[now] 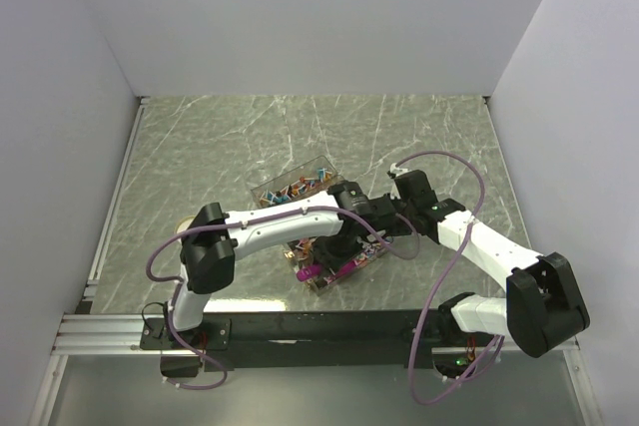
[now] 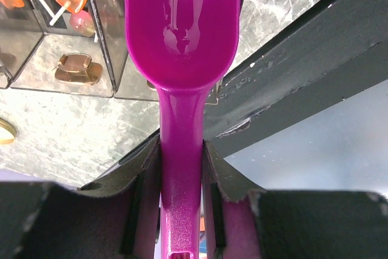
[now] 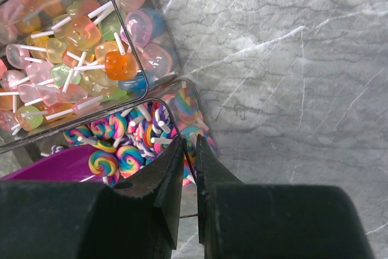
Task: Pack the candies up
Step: Scoop the fake candies from the storage box.
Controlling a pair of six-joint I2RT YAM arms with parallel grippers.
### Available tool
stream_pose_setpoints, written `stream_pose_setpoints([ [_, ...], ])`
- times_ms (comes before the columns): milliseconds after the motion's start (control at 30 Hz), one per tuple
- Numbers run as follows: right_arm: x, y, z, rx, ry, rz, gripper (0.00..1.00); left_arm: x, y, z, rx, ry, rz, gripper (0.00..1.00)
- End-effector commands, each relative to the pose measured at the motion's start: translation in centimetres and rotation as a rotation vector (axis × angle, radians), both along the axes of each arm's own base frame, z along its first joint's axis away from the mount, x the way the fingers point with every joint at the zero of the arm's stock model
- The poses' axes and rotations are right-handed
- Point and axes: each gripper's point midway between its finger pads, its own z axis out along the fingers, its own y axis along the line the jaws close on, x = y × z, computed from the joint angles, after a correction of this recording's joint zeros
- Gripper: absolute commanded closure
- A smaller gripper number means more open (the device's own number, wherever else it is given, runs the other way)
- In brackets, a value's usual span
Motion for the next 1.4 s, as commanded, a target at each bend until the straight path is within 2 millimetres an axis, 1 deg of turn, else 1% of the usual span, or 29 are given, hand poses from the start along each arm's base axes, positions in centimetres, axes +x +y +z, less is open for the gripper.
stream_pose_setpoints([
  [0, 0.6, 2.3, 1.5, 0.116, -0.02, -0.003, 1.0, 3.0, -5.2, -0.6, -0.171, -0.113, -0.004, 0.99],
  [67, 0.3, 2.8, 1.5, 0.139, -0.01, 0.006, 1.0, 3.1, -6.0, -0.7, -0.203, -0.115, 0.004, 0.99],
  [100, 0.3, 2.9, 1.3, 0.154, -0.008, 0.002, 1.0, 3.4, -6.9, -0.6, -0.244, -0.13, 0.012, 0.99],
  [167, 0.0, 3.3, 1.4, 0.181, -0.006, 0.008, 1.0, 3.4, -7.6, -0.7, -0.281, -0.137, 0.02, 0.99],
  [200, -0.1, 3.5, 1.2, 0.195, -0.002, 0.005, 1.0, 3.8, -8.7, -0.6, -0.331, -0.154, 0.034, 0.99],
  [267, -0.3, 3.8, 1.1, 0.215, 0.011, 0.012, 1.0, 3.7, -9.2, -0.8, -0.373, -0.152, 0.041, 0.99],
  [300, -0.3, 4.0, 1.0, 0.229, 0.011, 0.009, 1.0, 4.0, -9.9, -0.9, -0.412, -0.163, 0.052, 0.99],
  [333, -0.4, 4.1, 0.9, 0.236, 0.017, 0.007, 1.0, 4.2, -10.2, -0.5, -0.438, -0.176, 0.057, 0.99],
  [400, -0.5, 4.3, 0.7, 0.252, 0.021, 0.007, 1.0, 4.4, -10.8, -0.5, -0.473, -0.195, 0.067, 0.96],
  [433, -0.6, 4.4, 0.6, 0.255, 0.027, 0.007, 1.0, 4.8, -11.6, 0.1, -0.515, -0.212, 0.071, 0.94],
  [500, -0.7, 4.6, 0.5, 0.264, 0.035, 0.01, 1.0, 5.0, -12.3, 0.4, -0.551, -0.219, 0.076, 0.92],
  [567, -0.7, 4.5, 0.4, 0.26, 0.038, 0.006, 1.0, 5.3, -12.9, 0.9, -0.59, -0.236, 0.08, 0.89],
  [700, -0.9, 4.0, 0.0, 0.234, 0.037, -0.001, 1.0, 5.8, -12.7, 2.0, -0.64, -0.28, 0.098, 0.87],
  [767, -1.0, 3.7, -0.3, 0.221, 0.038, -0.003, 1.0, 5.8, -12.0, 2.6, -0.655, -0.303, 0.111, 0.87],
  [800, -1.2, 3.6, -0.5, 0.215, 0.045, -0.007, 1.0, 5.9, -11.8, 2.5, -0.659, -0.313, 0.114, 0.87],
  [833, -1.2, 3.4, -0.6, 0.206, 0.046, -0.011, 1.0, 5.9, -11.6, 3.2, -0.673, -0.326, 0.119, 0.86],
  [867, -1.3, 3.1, -0.8, 0.194, 0.05, -0.02, 1.0, 6.0, -11.4, 3.2, -0.676, -0.334, 0.124, 0.86],
  [933, -1.3, 2.6, -0.9, 0.169, 0.049, -0.031, 1.0, 5.9, -10.9, 3.3, -0.675, -0.336, 0.127, 0.84],
  [1000, -1.4, 2.2, -0.7, 0.15, 0.044, -0.035, 1.0, 5.8, -10.5, 2.9, -0.663, -0.336, 0.134, 0.83],
  [1100, -1.3, 2.0, -0.3, 0.14, 0.031, -0.037, 1.0, 5.6, -10.4, 2.2, -0.669, -0.325, 0.137, 0.82],
  [1133, -1.3, 2.1, -0.2, 0.144, 0.034, -0.032, 1.0, 5.6, -10.7, 2.1, -0.675, -0.326, 0.136, 0.82],
  [1200, -1.3, 2.4, -0.2, 0.156, 0.037, -0.031, 1.0, 5.9, -11.1, 2.2, -0.681, -0.332, 0.143, 0.83],
  [1233, -1.3, 2.4, -0.3, 0.155, 0.044, -0.031, 1.0, 6.0, -11.2, 1.9, -0.676, -0.335, 0.146, 0.85],
  [1300, -1.4, 2.4, -0.5, 0.157, 0.047, -0.035, 1.0, 6.2, -11.3, 1.9, -0.677, -0.345, 0.151, 0.87],
  [1367, -1.4, 2.3, -0.6, 0.151, 0.048, -0.034, 1.0, 6.3, -11.0, 2.0, -0.672, -0.355, 0.153, 0.95],
])
